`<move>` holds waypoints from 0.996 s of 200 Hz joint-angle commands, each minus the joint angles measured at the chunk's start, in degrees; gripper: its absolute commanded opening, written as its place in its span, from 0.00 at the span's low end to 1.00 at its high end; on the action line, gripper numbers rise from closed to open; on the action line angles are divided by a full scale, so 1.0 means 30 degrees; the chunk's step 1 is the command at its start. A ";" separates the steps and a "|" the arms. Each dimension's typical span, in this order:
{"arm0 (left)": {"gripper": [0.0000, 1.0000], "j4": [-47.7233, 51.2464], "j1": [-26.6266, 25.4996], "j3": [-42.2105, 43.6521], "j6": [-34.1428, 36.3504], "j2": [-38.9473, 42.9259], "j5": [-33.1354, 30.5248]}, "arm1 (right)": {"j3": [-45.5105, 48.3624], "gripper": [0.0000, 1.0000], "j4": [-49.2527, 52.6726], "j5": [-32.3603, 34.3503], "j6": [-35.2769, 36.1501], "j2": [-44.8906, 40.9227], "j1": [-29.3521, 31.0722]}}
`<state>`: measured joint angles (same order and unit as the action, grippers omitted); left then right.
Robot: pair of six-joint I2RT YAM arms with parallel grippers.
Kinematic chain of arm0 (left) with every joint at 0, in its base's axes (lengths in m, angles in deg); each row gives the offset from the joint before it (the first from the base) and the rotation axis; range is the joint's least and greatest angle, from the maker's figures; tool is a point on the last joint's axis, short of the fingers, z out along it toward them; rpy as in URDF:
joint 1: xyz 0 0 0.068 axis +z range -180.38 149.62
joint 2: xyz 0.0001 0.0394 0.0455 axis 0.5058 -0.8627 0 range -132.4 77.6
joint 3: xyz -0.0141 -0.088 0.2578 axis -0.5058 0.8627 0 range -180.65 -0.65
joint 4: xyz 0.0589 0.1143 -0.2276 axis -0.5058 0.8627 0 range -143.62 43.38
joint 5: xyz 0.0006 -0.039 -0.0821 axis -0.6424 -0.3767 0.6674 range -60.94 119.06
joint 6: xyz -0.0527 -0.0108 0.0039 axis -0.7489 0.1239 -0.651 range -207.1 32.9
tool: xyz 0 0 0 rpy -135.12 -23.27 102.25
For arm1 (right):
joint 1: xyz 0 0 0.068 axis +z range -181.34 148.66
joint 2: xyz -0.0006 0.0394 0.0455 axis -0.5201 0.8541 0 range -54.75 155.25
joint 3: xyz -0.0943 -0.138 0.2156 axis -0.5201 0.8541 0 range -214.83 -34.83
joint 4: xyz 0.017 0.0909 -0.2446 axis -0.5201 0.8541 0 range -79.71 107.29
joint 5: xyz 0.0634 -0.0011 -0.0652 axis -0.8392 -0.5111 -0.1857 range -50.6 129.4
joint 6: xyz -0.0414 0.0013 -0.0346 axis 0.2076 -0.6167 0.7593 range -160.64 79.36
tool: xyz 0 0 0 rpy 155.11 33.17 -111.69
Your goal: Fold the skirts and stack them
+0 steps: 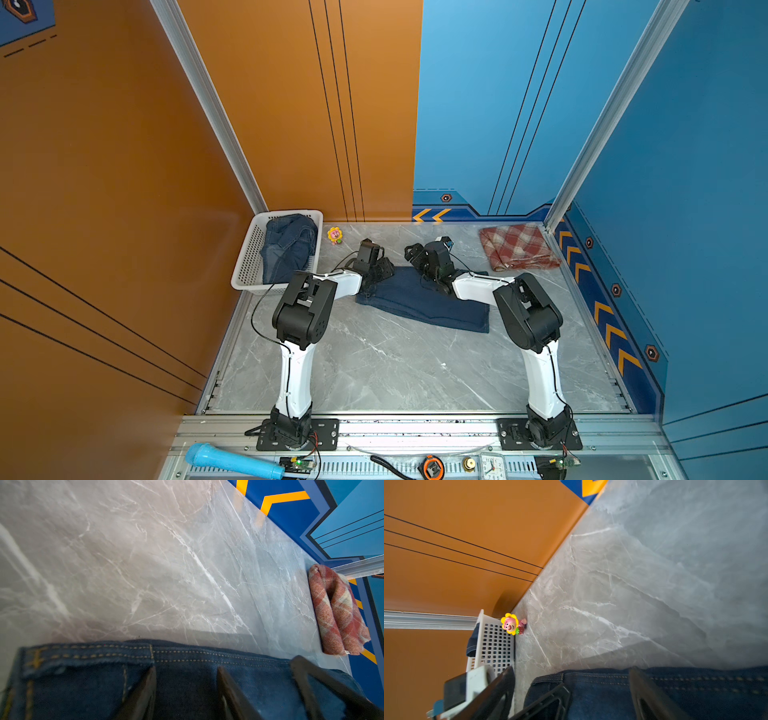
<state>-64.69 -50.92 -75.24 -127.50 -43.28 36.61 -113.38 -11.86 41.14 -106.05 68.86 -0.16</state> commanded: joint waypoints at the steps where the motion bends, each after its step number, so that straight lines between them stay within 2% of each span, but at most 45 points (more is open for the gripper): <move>1: 0.49 0.1022 0.0052 0.0546 0.0020 -0.0459 -0.0291 | -0.0220 0.86 -0.0684 0.0014 -0.0994 0.0673 0.0167; 50: 0.48 0.1001 0.0291 0.0911 0.0170 -0.0371 -0.0375 | 0.1198 0.86 -0.1036 0.0537 -0.0525 0.0763 -0.0549; 132: 0.48 0.2156 0.0874 0.1176 0.0372 -0.0605 -0.0983 | 0.5745 0.86 -0.2081 0.0179 0.0977 -0.1464 -0.3870; 167: 0.48 0.2226 0.0974 0.1317 0.0430 -0.0634 -0.1051 | 0.8246 0.86 -0.2463 -0.0291 0.1959 -0.3609 -0.5558; 199: 0.48 0.2256 0.0937 0.1274 0.0401 -0.0781 -0.0948 | 0.9326 0.87 -0.1277 -0.0643 0.3663 -0.5019 -0.6905</move>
<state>-66.13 -50.15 -74.04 -127.24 -43.28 37.07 -88.07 -22.68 38.67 -101.20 56.47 -17.98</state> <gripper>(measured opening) 0.477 0.862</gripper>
